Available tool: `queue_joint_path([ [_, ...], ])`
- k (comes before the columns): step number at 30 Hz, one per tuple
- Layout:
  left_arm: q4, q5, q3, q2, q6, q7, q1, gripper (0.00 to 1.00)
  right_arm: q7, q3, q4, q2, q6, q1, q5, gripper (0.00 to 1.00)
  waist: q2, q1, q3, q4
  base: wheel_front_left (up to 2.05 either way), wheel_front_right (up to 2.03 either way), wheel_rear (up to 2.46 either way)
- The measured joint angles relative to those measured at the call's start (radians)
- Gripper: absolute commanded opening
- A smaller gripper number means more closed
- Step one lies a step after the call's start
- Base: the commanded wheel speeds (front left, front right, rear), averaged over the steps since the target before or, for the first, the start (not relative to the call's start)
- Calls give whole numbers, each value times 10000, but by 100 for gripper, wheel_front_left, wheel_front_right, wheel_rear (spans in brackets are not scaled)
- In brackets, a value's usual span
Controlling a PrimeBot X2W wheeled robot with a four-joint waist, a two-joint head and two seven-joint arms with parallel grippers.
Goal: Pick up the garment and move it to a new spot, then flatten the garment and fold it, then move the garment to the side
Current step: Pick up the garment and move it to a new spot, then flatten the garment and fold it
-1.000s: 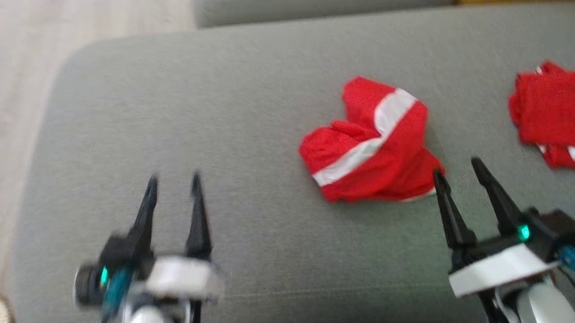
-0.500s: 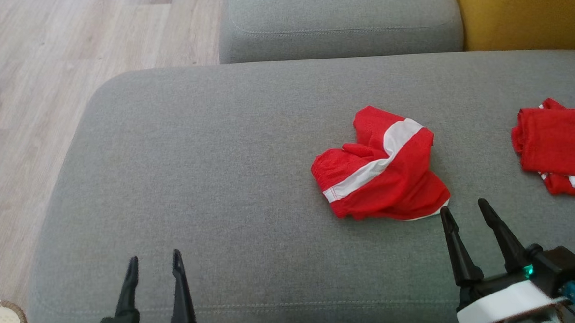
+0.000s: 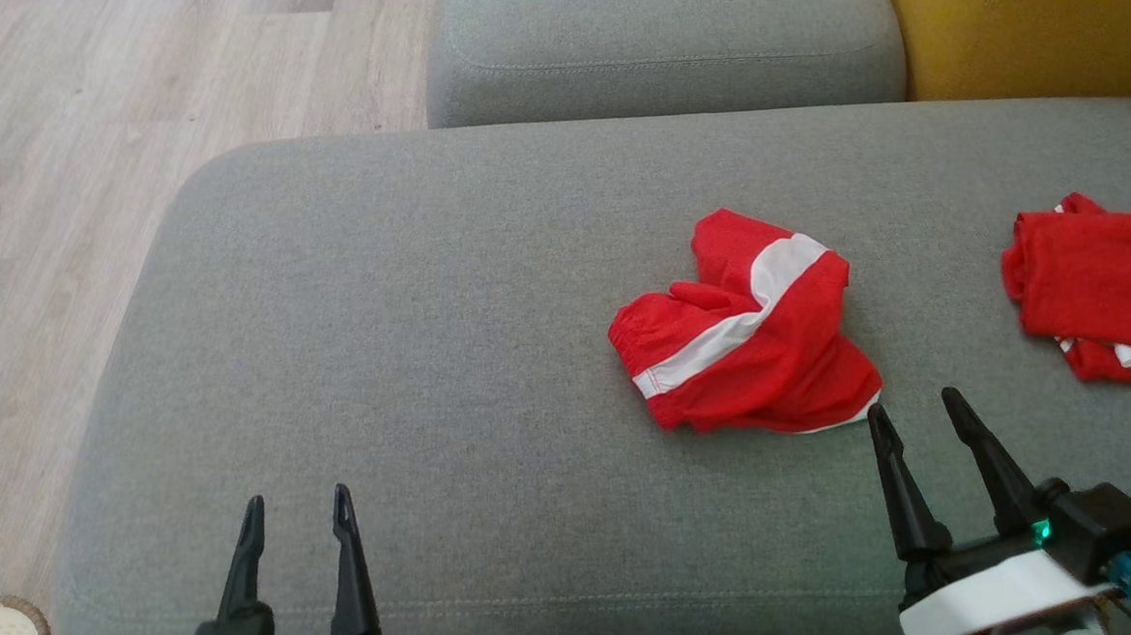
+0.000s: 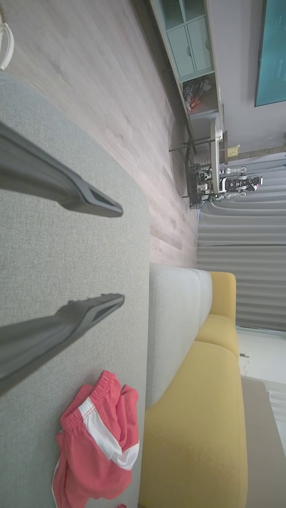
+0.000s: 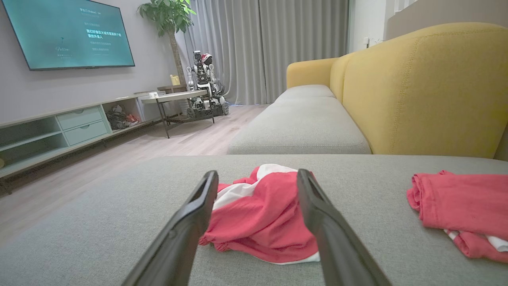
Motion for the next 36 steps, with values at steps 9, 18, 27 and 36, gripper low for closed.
queue_joint_path([
  [9, 123, 217, 50, -96, -142, 0, 1, 100, 0, 8, 4, 0, 0, 0, 0, 100, 0, 0, 13, 76, 0, 0, 0],
  [18, 924, 207, -46, -196, -688, 0, -44, 100, 0, 88, 35, 0, 0, -2, 0, 100, 0, 0, 132, -96, 0, 0, 0],
  [27, 2920, -3856, -1676, -274, -3097, 2, -2420, 100, 0, 268, -84, 2, 0, -63, -161, 100, 0, 0, 731, -414, 0, 0, 0],
  [36, 5626, -7114, -4027, -316, -3753, 368, -5712, 100, 0, 313, -405, -2, 0, -1156, -422, 100, 0, 1, 2038, -1108, 0, 0, 0],
])
